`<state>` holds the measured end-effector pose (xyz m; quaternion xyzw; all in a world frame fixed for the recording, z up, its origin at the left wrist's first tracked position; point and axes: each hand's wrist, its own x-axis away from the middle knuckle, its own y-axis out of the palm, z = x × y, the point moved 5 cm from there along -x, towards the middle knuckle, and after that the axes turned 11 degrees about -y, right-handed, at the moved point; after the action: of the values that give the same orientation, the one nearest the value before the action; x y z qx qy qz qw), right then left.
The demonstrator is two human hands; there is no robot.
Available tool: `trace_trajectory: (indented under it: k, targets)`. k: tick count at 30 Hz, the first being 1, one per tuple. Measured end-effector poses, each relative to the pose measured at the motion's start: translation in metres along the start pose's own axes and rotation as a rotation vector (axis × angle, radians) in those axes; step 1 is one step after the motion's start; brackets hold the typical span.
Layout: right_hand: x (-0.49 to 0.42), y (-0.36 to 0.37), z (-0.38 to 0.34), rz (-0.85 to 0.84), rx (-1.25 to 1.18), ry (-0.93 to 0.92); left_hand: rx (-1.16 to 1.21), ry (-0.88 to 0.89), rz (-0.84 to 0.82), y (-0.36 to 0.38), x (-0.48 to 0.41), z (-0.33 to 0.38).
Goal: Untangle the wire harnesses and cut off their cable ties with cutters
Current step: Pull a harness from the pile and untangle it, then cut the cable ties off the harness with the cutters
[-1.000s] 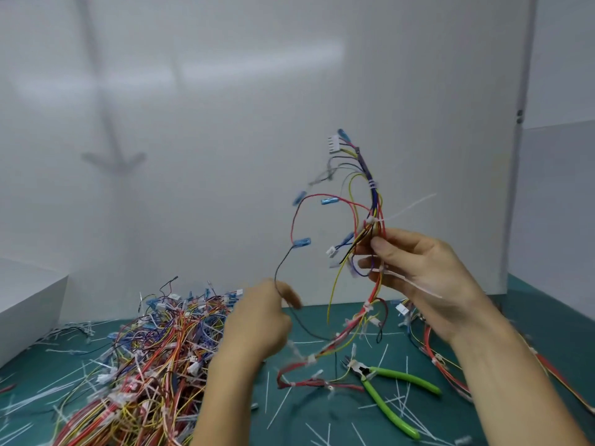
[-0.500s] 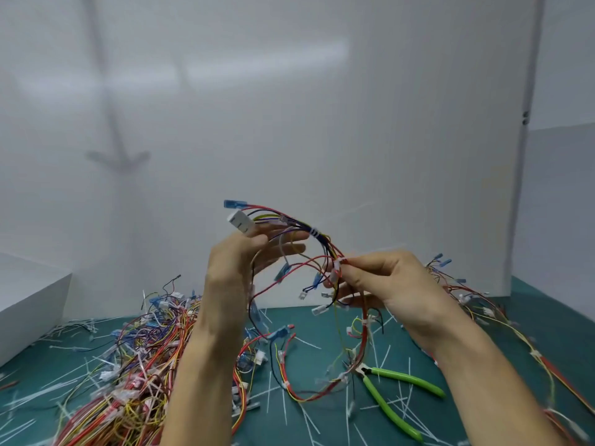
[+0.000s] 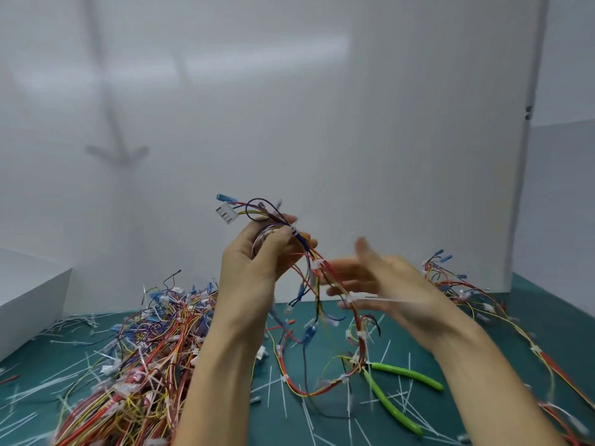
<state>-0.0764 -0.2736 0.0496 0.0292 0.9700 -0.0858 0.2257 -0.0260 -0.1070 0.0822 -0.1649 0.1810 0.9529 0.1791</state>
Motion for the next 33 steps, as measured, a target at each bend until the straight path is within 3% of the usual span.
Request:
trace_trajectory:
  k: [2, 4, 9, 12, 21, 25, 30, 33]
  targets:
    - [-0.004, -0.009, 0.012, 0.155, -0.120, 0.051, -0.002, -0.032, 0.039, -0.001, -0.001, -0.004]
    - [-0.006, -0.019, 0.030, 0.225, 0.140, 0.132, -0.032, -0.054, 0.055, -0.004, -0.002, -0.006]
    - [0.002, -0.027, 0.091, -0.172, 1.169, 0.460, -0.171, -0.064, 0.047, -0.004, -0.003, -0.005]
    - [0.012, -0.025, 0.117, -0.311, 1.355, 0.586, -0.205, -0.097, 0.007, -0.001, -0.001, -0.006]
    - [0.013, -0.032, 0.130, -0.307, 1.315, 0.566, -0.274, -0.141, -0.102, 0.006, 0.002, -0.007]
    - [-0.003, -0.035, 0.099, -0.076, 1.134, 0.337, -0.299, -0.141, -0.106, 0.006, 0.002, -0.008]
    - [-0.012, -0.033, 0.029, 0.346, 0.892, -0.139, -0.317, -0.121, -0.084, 0.005, 0.003, -0.006]
    - [-0.003, -0.033, -0.002, 0.487, 0.627, -0.265, -0.351, -0.082, -0.077, 0.007, 0.004, -0.003]
